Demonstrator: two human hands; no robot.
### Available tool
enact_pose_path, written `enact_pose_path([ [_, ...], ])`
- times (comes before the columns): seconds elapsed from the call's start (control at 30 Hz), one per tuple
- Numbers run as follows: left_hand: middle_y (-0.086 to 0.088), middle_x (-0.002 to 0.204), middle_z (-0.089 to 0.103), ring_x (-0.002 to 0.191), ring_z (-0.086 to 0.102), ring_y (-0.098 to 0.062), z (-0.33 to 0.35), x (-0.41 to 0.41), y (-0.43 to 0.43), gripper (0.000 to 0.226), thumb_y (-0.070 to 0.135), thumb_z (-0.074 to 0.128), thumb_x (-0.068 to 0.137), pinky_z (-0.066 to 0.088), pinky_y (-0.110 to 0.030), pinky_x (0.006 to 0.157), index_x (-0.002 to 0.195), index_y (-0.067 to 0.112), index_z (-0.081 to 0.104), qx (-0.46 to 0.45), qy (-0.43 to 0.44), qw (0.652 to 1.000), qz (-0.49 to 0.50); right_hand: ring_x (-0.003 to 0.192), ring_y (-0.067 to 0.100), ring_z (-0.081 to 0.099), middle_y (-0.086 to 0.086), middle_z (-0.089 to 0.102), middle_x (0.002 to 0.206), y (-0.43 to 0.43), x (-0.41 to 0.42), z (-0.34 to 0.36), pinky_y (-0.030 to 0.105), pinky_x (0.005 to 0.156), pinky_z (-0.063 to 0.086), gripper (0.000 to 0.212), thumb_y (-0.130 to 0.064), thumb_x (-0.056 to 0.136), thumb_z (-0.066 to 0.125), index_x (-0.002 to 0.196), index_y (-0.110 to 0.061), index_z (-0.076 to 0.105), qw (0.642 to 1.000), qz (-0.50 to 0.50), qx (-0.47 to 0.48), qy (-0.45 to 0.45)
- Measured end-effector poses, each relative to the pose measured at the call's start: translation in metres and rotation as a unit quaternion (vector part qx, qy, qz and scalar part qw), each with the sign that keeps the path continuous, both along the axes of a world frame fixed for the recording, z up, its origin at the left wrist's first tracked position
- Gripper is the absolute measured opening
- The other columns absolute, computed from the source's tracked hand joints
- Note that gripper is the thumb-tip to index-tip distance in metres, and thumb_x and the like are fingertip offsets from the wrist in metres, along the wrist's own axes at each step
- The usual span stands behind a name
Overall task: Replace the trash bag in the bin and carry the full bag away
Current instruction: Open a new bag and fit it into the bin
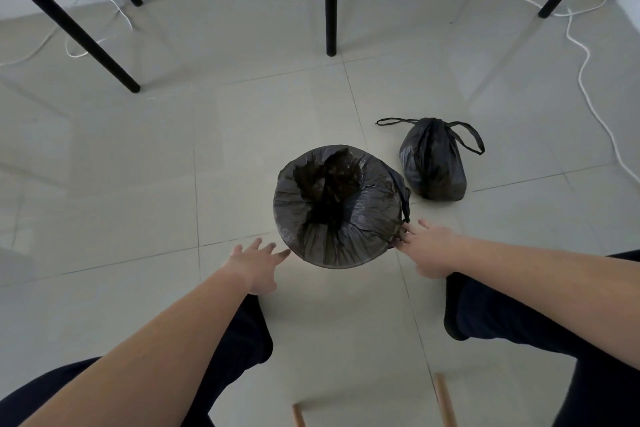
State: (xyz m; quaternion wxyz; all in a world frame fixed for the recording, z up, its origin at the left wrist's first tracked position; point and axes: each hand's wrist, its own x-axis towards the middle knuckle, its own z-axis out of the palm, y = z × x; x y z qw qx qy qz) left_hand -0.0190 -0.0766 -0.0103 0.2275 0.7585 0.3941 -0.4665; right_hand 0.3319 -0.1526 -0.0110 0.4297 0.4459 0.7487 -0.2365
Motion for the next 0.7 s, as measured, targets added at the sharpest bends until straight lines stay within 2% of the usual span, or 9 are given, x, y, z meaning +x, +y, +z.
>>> enact_pose_path([
  [0.1,0.004,0.176,0.019,0.163,0.017,-0.025,0.002,-0.004,0.012,0.075,0.032,0.050,0.103,0.027,-0.048,0.125,0.169,0.037,0.016,-0.023,-0.030,0.994,0.103,0.156,0.029,0.021,0.009,0.026,0.168,0.010,0.009,0.001,0.049,0.126,0.023,0.070,-0.006,0.094,0.040,0.162,-0.018,0.027,0.997,-0.051,0.005,0.055],
  [0.2,-0.003,0.165,0.045,0.152,0.041,-0.025,0.003,-0.006,0.031,0.055,0.021,0.051,0.104,0.034,-0.036,0.122,0.158,0.024,0.048,0.013,-0.112,0.964,0.239,0.129,0.031,0.056,0.007,0.058,0.139,0.025,0.014,0.008,0.041,0.105,0.049,0.065,0.005,0.084,0.040,0.137,-0.023,0.065,0.980,-0.164,0.038,0.110],
  [0.27,-0.008,0.151,0.060,0.140,0.054,-0.027,0.007,-0.002,0.044,0.044,0.014,0.053,0.102,0.041,-0.033,0.113,0.146,0.016,0.062,0.045,-0.169,0.922,0.345,0.117,0.030,0.064,0.004,0.067,0.129,0.032,0.015,0.018,0.036,0.098,0.053,0.065,0.009,0.085,0.040,0.129,-0.024,0.073,0.953,-0.262,0.068,0.137],
  [0.33,-0.010,0.137,0.067,0.123,0.063,-0.030,0.017,0.003,0.056,0.037,0.014,0.057,0.102,0.049,-0.034,0.097,0.138,0.012,0.066,0.051,-0.226,0.858,0.458,0.108,0.028,0.066,0.004,0.071,0.118,0.038,0.017,0.024,0.027,0.088,0.050,0.058,0.010,0.090,0.039,0.123,-0.019,0.077,0.918,-0.358,0.083,0.152],
  [0.4,-0.008,0.130,0.066,0.115,0.065,-0.028,0.027,0.007,0.064,0.036,0.019,0.060,0.103,0.053,-0.036,0.088,0.139,0.014,0.063,0.031,-0.261,0.798,0.542,0.106,0.028,0.067,0.007,0.072,0.114,0.043,0.022,0.022,0.026,0.083,0.046,0.047,0.007,0.095,0.042,0.117,-0.013,0.079,0.874,-0.445,0.092,0.173],
  [0.47,-0.005,0.131,0.065,0.115,0.065,-0.026,0.033,0.010,0.069,0.038,0.024,0.060,0.104,0.055,-0.038,0.090,0.141,0.017,0.060,0.011,-0.285,0.757,0.588,0.108,0.033,0.069,0.013,0.074,0.115,0.046,0.029,0.017,0.034,0.086,0.055,0.043,0.006,0.097,0.042,0.112,-0.011,0.079,0.820,-0.530,0.086,0.199],
  [0.5,-0.004,0.132,0.064,0.115,0.065,-0.026,0.035,0.011,0.070,0.039,0.026,0.060,0.105,0.055,-0.040,0.093,0.142,0.018,0.058,0.005,-0.294,0.743,0.602,0.105,0.033,0.070,0.016,0.073,0.115,0.048,0.032,0.015,0.037,0.085,0.058,0.043,0.005,0.099,0.040,0.112,-0.010,0.078,0.781,-0.581,0.073,0.215],
  [0.6,-0.003,0.133,0.063,0.118,0.064,-0.027,0.031,0.016,0.073,0.038,0.035,0.059,0.106,0.055,-0.046,0.102,0.139,0.018,0.057,-0.008,-0.309,0.711,0.632,0.088,0.026,0.071,0.015,0.074,0.107,0.058,0.035,0.012,0.030,0.074,0.060,0.035,0.001,0.101,0.044,0.113,-0.007,0.076,0.678,-0.685,0.049,0.262],
  [0.7,-0.004,0.129,0.068,0.117,0.067,-0.029,0.025,0.023,0.077,0.039,0.046,0.050,0.109,0.055,-0.046,0.100,0.132,0.017,0.060,-0.034,-0.312,0.675,0.668,0.081,0.026,0.070,0.016,0.072,0.100,0.070,0.033,0.010,0.035,0.081,0.063,0.023,-0.008,0.100,0.055,0.109,-0.003,0.076,0.581,-0.749,0.020,0.318],
])
